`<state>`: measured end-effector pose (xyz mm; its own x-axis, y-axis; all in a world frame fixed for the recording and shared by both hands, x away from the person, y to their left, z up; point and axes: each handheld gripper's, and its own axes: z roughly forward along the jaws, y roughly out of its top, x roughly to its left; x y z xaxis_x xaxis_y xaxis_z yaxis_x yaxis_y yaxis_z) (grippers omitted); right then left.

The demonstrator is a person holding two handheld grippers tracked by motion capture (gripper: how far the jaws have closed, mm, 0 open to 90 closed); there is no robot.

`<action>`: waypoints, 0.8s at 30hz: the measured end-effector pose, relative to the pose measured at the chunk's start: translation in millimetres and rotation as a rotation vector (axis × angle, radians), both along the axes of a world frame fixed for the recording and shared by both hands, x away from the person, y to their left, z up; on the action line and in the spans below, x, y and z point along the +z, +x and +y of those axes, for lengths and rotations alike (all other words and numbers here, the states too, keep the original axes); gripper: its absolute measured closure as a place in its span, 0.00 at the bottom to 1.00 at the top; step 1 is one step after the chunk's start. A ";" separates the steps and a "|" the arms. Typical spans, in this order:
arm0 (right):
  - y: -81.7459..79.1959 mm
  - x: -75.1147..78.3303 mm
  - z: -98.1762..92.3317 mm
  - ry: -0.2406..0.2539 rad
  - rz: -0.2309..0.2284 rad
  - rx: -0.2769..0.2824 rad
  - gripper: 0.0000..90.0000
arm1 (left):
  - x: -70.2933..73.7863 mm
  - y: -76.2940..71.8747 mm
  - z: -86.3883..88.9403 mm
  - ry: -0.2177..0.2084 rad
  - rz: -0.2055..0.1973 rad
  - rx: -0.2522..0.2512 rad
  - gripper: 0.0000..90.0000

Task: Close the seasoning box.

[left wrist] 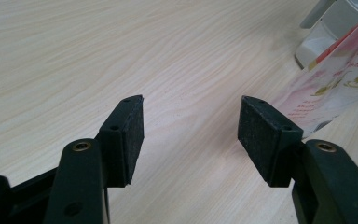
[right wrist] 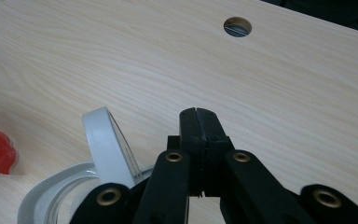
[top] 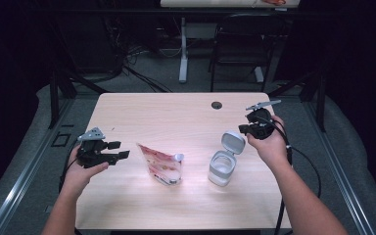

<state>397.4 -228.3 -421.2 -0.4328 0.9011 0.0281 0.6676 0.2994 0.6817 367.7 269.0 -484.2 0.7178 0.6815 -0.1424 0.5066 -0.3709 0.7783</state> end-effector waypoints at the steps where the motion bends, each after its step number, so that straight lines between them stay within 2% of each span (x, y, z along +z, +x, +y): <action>1: -0.2 -0.6 -0.3 -0.001 0.003 0.002 1.00 | -0.2 0.1 0.0 0.000 0.001 0.000 0.46; 9: -7.5 -0.6 -1.3 0.026 0.002 0.014 1.00 | -0.3 0.0 0.4 -0.002 0.001 0.004 0.46; 24: -35.2 -0.5 10.4 0.067 -0.013 0.092 1.00 | -1.7 0.5 0.3 -0.001 0.004 0.004 0.46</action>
<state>362.2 -217.9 -421.7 -0.5140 0.8539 0.0814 0.6307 0.3119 0.7106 368.2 269.3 -485.9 0.7143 0.6844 -0.1460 0.5113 -0.3679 0.7767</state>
